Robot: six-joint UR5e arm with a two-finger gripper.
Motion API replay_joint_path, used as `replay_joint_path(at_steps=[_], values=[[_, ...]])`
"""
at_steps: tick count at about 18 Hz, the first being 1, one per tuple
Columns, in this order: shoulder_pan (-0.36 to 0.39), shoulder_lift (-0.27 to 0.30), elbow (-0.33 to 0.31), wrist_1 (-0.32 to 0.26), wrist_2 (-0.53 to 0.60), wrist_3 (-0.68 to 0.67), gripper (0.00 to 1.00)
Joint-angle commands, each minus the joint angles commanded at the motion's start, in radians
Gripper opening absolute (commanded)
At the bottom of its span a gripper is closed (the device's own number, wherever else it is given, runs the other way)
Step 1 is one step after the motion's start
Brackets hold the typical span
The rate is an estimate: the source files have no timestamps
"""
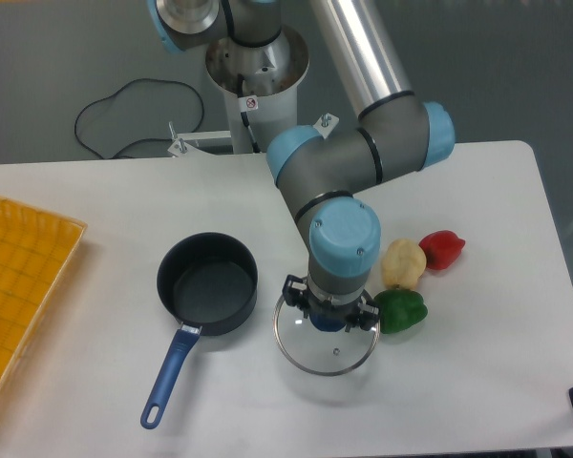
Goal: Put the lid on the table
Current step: 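Lower the held glass lid onto the table beside the peppers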
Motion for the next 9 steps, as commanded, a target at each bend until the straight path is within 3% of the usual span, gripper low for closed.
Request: replay_joint_path(at_steps=[9], values=[[-0.014,-0.029,0.006,0.021,-0.009,-0.006,0.52]])
